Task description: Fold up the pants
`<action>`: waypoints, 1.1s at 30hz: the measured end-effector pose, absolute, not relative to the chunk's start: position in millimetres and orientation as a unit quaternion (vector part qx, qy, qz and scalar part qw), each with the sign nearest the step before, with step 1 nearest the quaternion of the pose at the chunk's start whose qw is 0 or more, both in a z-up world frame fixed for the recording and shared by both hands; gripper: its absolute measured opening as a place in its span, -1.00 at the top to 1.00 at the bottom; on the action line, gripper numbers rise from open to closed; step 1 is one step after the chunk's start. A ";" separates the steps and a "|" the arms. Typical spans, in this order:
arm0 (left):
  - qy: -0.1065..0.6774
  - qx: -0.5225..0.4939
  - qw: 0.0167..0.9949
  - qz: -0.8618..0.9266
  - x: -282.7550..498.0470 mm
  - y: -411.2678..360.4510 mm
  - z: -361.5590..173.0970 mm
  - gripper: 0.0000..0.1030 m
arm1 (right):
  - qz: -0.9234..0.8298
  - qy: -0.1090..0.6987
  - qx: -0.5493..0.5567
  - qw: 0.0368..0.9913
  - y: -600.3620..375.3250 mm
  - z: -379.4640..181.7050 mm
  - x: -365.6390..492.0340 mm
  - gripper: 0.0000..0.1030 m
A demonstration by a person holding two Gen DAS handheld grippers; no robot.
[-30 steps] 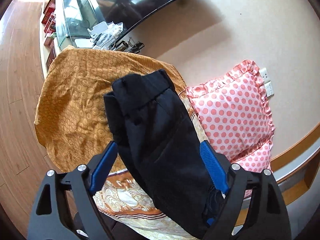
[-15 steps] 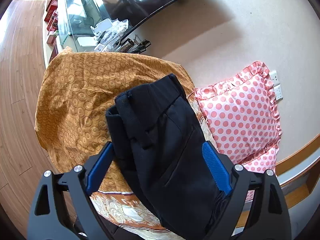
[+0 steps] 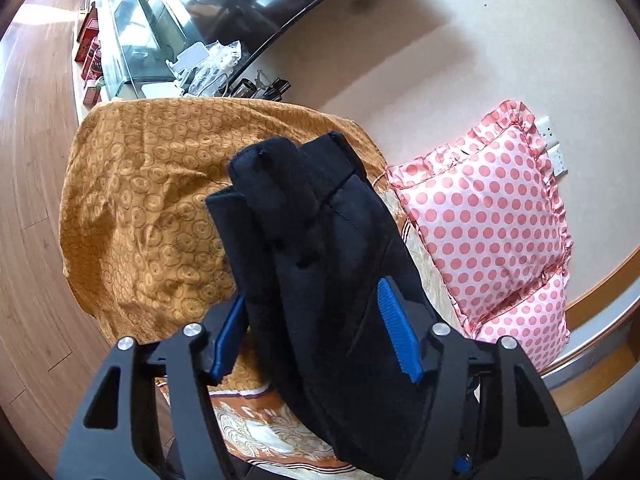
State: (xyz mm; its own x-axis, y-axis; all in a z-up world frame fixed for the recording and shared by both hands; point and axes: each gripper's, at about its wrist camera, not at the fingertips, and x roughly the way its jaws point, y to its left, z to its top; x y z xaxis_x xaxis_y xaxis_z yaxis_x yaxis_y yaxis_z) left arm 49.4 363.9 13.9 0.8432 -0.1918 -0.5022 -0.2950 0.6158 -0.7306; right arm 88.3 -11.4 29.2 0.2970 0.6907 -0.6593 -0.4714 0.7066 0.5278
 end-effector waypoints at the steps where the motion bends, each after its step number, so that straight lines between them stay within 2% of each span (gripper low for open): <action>1: 0.276 -0.441 0.854 0.033 51.1 362.8 13.7 -0.18 | 0.365 0.467 0.117 0.797 -11.6 29.1 88.2 -0.68; 3: 0.276 -0.450 0.849 0.034 52.9 362.6 11.2 -0.04 | 0.366 0.466 0.120 0.797 -12.7 28.8 87.9 -0.68; 4: 0.279 -0.452 0.846 0.044 53.7 362.2 9.6 0.23 | 0.365 0.466 0.121 0.797 -12.9 28.8 88.0 -0.68; 5: 0.281 -0.449 0.847 0.052 54.4 361.6 8.4 0.39 | 0.365 0.466 0.121 0.797 -13.0 29.0 87.5 -0.68; 8: 0.280 -0.409 0.865 0.075 54.8 352.1 17.1 0.67 | 0.366 0.465 0.121 0.797 -14.3 29.9 86.7 -0.68; 15: 0.229 -0.279 0.931 0.056 55.5 294.2 88.1 0.73 | 0.363 0.454 0.138 0.802 -32.7 36.9 77.4 -0.68; 23: 0.178 -0.150 0.967 -0.102 52.9 165.8 163.1 0.74 | 0.303 0.430 0.164 0.834 -98.5 51.0 49.5 -0.71; 26: 0.181 -0.118 0.959 -0.182 52.8 109.3 170.2 0.74 | 0.261 0.418 0.166 0.854 -130.7 59.7 33.2 -0.82; 33: 0.269 -0.095 0.904 -0.319 78.5 -3.0 135.8 0.74 | 0.153 0.405 0.196 0.880 -207.5 64.5 -12.2 -0.82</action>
